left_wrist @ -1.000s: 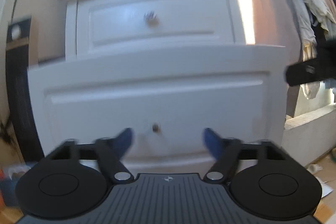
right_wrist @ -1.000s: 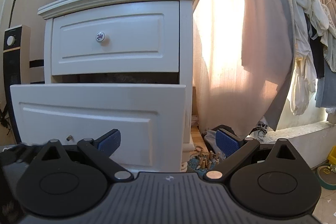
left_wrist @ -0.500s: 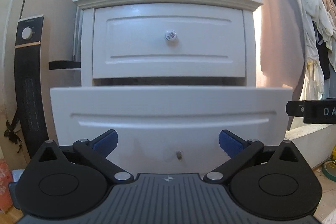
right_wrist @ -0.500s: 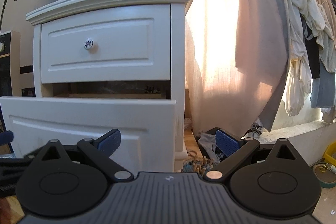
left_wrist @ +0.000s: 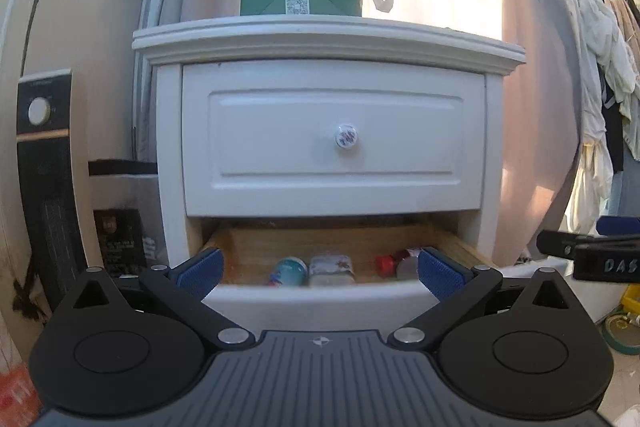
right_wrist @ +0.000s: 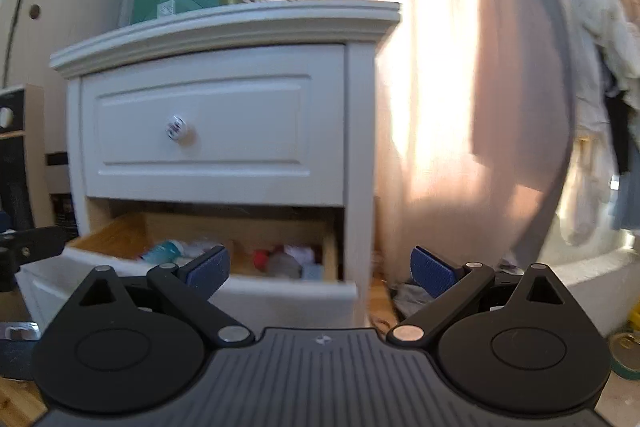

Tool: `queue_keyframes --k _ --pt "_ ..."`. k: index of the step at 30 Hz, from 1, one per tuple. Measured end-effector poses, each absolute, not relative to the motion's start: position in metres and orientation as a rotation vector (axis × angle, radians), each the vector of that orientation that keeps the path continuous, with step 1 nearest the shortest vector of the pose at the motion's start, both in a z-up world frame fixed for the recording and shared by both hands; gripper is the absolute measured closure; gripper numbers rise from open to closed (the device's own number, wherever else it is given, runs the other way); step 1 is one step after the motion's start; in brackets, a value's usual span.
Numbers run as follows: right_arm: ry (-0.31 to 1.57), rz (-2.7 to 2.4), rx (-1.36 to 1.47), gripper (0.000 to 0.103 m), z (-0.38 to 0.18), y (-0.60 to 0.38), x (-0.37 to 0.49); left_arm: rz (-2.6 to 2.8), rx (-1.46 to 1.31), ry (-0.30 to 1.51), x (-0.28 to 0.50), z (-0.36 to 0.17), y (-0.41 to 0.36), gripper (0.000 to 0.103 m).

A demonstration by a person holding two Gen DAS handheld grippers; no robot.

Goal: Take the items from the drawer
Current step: 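Open the left gripper and back it away from the drawer, then reach the right gripper into the drawer toward the small white pill bottle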

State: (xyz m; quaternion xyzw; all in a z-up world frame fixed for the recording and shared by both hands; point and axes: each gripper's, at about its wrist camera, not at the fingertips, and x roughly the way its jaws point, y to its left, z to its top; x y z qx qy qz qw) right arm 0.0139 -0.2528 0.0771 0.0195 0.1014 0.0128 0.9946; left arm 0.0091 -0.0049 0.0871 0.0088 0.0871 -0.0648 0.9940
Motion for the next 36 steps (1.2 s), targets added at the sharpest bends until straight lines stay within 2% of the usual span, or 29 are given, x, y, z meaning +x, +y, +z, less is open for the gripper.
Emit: queue_keyframes --k 6,15,27,31,35,36 --pt "0.241 0.138 0.032 0.0 0.101 -0.263 0.057 -0.125 0.029 0.168 0.042 0.095 0.008 0.0" --pt "0.365 0.332 -0.324 0.0 0.125 -0.237 0.141 -0.147 -0.003 0.218 0.09 0.081 0.037 0.0" --pt "0.603 0.562 -0.602 0.001 0.101 -0.209 0.202 -0.256 0.005 0.24 0.111 0.058 0.034 0.0" --pt "0.688 0.667 -0.661 0.008 0.086 -0.204 0.212 -0.287 -0.04 0.236 0.113 0.056 0.04 0.0" --pt "0.841 0.85 -0.662 0.027 0.075 -0.197 0.23 -0.273 -0.068 0.222 0.114 0.056 0.045 0.0" --pt "0.876 0.885 -0.666 0.028 0.072 -0.194 0.234 -0.27 -0.069 0.22 0.114 0.055 0.046 0.0"
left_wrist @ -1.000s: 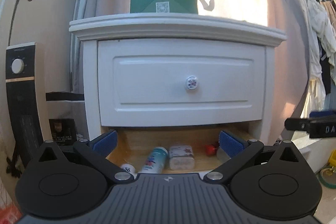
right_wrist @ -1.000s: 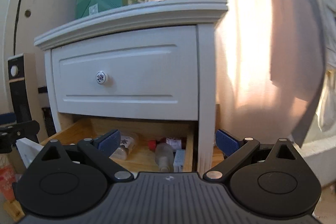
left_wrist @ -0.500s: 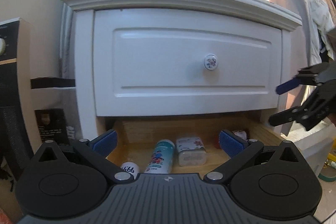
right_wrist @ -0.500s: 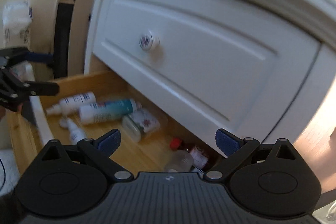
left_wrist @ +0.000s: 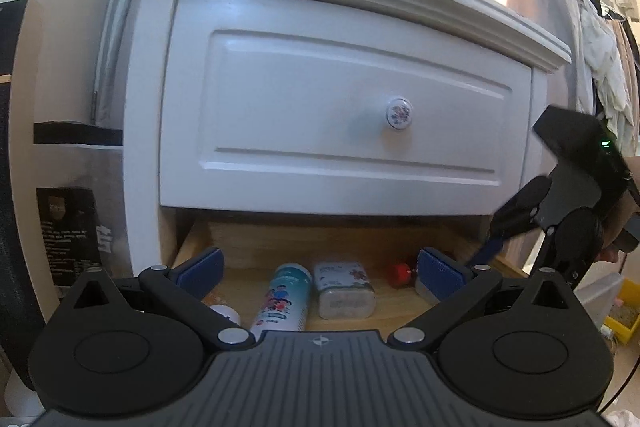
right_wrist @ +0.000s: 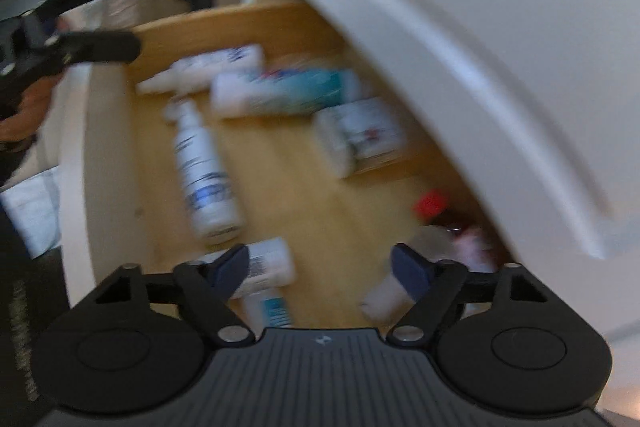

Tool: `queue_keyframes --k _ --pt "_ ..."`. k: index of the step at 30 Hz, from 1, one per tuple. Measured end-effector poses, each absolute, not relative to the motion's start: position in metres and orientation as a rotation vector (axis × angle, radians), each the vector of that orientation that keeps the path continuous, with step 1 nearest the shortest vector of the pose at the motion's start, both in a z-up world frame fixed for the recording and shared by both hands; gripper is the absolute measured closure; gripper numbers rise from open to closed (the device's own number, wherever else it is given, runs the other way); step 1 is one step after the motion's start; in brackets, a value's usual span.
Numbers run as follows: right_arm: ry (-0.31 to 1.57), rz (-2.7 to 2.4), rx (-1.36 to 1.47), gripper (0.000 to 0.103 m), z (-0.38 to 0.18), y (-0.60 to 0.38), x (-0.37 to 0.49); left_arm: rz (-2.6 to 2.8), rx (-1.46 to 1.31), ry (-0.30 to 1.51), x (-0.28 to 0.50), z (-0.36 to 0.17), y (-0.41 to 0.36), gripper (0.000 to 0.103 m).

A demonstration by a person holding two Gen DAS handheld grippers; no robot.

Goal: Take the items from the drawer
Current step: 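Reach the right gripper into the drawer toward the small white pill bottle, then close the right gripper around the small white pill bottle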

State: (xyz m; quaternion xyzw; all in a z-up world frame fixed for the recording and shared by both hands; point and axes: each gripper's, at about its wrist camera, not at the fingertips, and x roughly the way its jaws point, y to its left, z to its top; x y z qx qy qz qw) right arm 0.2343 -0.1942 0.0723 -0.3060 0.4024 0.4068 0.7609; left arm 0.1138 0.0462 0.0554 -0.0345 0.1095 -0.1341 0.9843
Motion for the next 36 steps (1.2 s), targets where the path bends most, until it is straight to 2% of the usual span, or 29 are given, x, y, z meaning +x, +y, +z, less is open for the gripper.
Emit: queue_keyframes --k 1,3,4,7,11,16,23,27,33,35,36 --pt "0.907 0.919 -0.674 0.029 0.07 -0.191 0.238 -0.266 -0.068 0.218 0.113 0.055 0.047 0.0" --pt "0.926 0.978 -0.767 0.038 0.065 -0.186 0.237 -0.258 -0.064 0.214 0.113 0.055 0.047 0.0" --pt "0.894 1.009 -0.855 0.045 0.063 -0.183 0.232 -0.256 -0.062 0.214 0.113 0.054 0.047 0.0" --pt "0.737 1.118 -1.103 0.047 0.065 -0.184 0.211 -0.25 -0.061 0.218 0.113 0.053 0.047 0.0" --pt "0.652 1.231 -1.239 0.05 0.068 -0.177 0.2 -0.243 -0.062 0.211 0.111 0.053 0.047 0.0" --pt "0.697 1.283 -1.397 0.052 0.064 -0.165 0.201 -0.228 -0.07 0.204 0.109 0.055 0.048 0.0" --pt "0.692 1.367 -1.484 0.053 0.05 -0.144 0.198 -0.216 -0.09 0.21 0.109 0.053 0.055 0.0" --pt "0.755 1.351 -1.483 0.053 0.037 -0.134 0.204 -0.216 -0.085 0.208 0.107 0.054 0.055 0.0" --pt "0.569 1.338 -1.529 0.053 0.036 -0.133 0.19 -0.223 -0.08 0.213 0.104 0.053 0.055 0.0" --pt "0.483 1.339 -1.605 0.051 0.038 -0.135 0.181 -0.221 -0.076 0.215 0.103 0.052 0.056 0.0" --pt "0.451 1.343 -1.636 0.047 0.039 -0.136 0.178 -0.219 -0.075 0.215 0.102 0.052 0.056 0.0"
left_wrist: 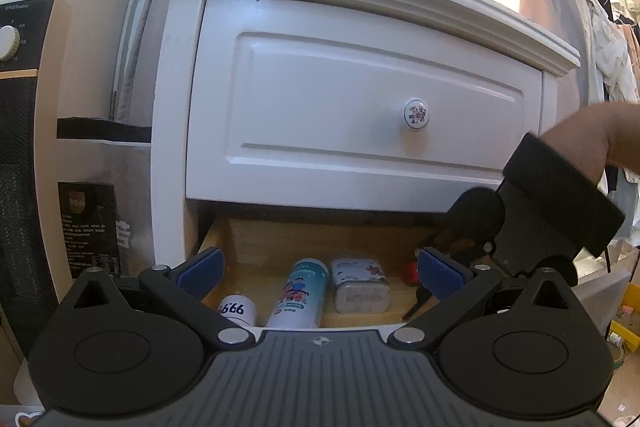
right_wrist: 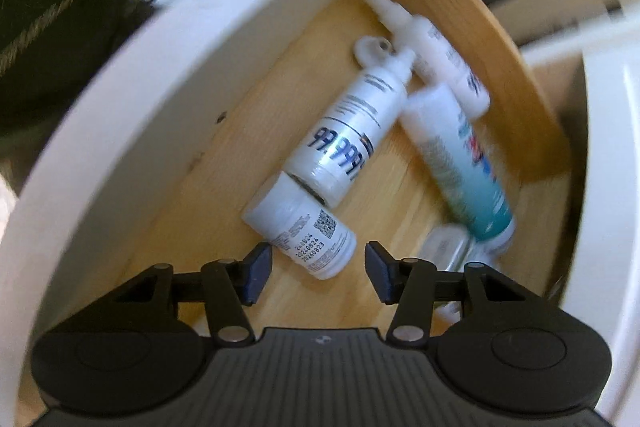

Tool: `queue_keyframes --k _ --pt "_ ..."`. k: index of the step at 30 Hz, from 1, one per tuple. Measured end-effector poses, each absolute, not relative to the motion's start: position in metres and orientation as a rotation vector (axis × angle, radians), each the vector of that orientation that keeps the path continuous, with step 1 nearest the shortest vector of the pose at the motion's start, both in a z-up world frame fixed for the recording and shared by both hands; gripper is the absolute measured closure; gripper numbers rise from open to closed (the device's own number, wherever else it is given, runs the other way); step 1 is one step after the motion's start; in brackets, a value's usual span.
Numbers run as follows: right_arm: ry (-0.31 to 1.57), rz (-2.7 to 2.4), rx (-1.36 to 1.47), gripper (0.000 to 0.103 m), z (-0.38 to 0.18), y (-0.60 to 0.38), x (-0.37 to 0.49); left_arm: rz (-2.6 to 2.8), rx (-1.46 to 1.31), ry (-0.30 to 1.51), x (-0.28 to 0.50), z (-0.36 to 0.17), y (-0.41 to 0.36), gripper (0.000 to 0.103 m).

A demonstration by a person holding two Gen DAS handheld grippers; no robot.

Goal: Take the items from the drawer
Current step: 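Close the right gripper around the small white pill bottle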

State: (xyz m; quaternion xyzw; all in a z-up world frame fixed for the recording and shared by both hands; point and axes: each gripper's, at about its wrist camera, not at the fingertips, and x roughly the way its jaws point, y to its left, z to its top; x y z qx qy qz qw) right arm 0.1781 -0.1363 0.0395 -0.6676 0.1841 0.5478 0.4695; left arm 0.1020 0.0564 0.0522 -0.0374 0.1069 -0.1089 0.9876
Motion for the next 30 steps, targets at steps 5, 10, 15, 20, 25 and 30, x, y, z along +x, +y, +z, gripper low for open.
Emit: queue_keyframes --k 5,10,15,20,25,30 --pt "0.463 1.424 -1.691 0.045 0.049 -0.128 0.177 -0.208 -0.088 0.205 0.099 0.053 0.06 0.0" --pt "0.543 1.483 -1.741 0.055 0.035 -0.124 0.179 -0.191 -0.092 0.199 0.098 0.052 0.063 0.0" --pt "0.653 1.355 -1.651 0.062 0.042 -0.125 0.194 -0.198 -0.088 0.194 0.095 0.052 0.064 0.0" --pt "0.796 1.102 -1.399 0.062 0.051 -0.139 0.221 -0.214 -0.085 0.191 0.094 0.053 0.063 0.0" --pt "0.909 0.933 -1.155 0.062 0.063 -0.151 0.233 -0.222 -0.084 0.189 0.092 0.054 0.062 0.0" --pt "0.788 0.943 -1.301 0.055 0.067 -0.153 0.213 -0.226 -0.083 0.184 0.088 0.055 0.062 0.0"
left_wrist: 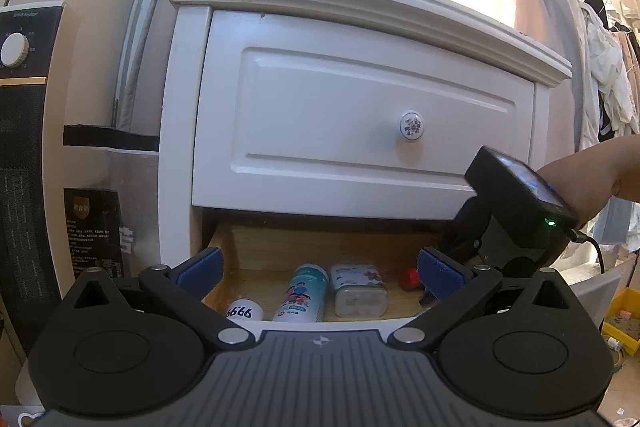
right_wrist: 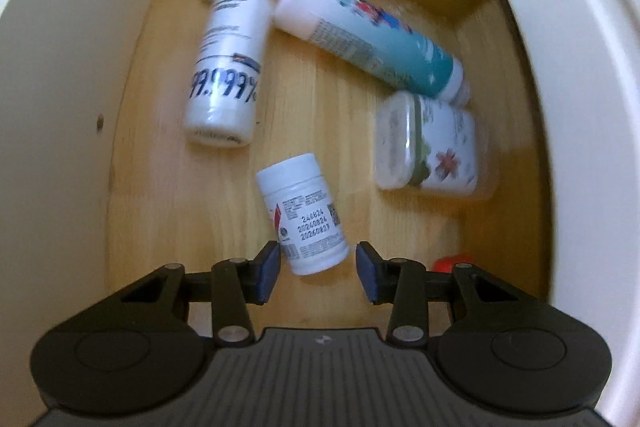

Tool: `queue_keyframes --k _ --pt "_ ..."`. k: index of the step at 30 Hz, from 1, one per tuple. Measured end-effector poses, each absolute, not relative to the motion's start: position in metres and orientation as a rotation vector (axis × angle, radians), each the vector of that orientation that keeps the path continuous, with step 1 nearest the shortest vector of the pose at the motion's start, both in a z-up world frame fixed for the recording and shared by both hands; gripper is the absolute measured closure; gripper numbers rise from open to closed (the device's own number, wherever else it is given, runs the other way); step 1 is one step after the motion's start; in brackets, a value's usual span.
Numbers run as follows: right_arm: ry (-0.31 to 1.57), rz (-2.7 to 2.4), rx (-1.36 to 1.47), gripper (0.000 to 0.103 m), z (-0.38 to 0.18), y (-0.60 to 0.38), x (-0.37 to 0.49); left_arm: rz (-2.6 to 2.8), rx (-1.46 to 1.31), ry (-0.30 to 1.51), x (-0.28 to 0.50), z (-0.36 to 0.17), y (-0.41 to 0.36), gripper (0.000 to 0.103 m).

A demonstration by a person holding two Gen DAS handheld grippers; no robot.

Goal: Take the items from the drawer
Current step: 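Close the right gripper around the small white pill bottle, then lift the pill bottle up out of the drawer with the right gripper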

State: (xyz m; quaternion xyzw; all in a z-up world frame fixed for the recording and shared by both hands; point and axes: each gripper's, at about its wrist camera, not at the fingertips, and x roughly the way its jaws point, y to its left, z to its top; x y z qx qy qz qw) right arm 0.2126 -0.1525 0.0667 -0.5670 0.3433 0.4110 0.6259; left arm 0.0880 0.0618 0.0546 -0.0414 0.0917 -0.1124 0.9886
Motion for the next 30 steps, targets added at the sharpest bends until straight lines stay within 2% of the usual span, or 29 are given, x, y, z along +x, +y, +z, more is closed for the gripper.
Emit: queue_keyframes --k 2,7,8,11,14,17,22,30 --pt "0.748 0.975 -1.32 0.039 0.071 -0.154 0.205 -0.224 -0.082 0.184 0.086 0.054 0.062 0.0" --pt "0.631 1.065 -1.466 0.036 0.074 -0.147 0.181 -0.219 -0.082 0.184 0.083 0.054 0.065 0.0" --pt "0.617 1.086 -1.507 0.038 0.074 -0.145 0.177 -0.217 -0.081 0.182 0.083 0.055 0.065 0.0" --pt "0.587 1.15 -1.637 0.056 0.078 -0.14 0.165 -0.21 -0.07 0.181 0.081 0.055 0.064 0.0" --pt "0.625 1.162 -1.682 0.065 0.076 -0.133 0.165 -0.217 -0.074 0.174 0.08 0.055 0.065 0.0" --pt "0.661 1.175 -1.678 0.068 0.076 -0.129 0.165 -0.22 -0.084 0.174 0.079 0.054 0.067 0.0" --pt "0.729 1.161 -1.624 0.068 0.08 -0.128 0.161 -0.218 -0.088 0.177 0.079 0.053 0.071 0.0" --pt "0.686 1.135 -1.558 0.068 0.093 -0.139 0.136 -0.232 -0.099 0.17 0.077 0.054 0.071 0.0"
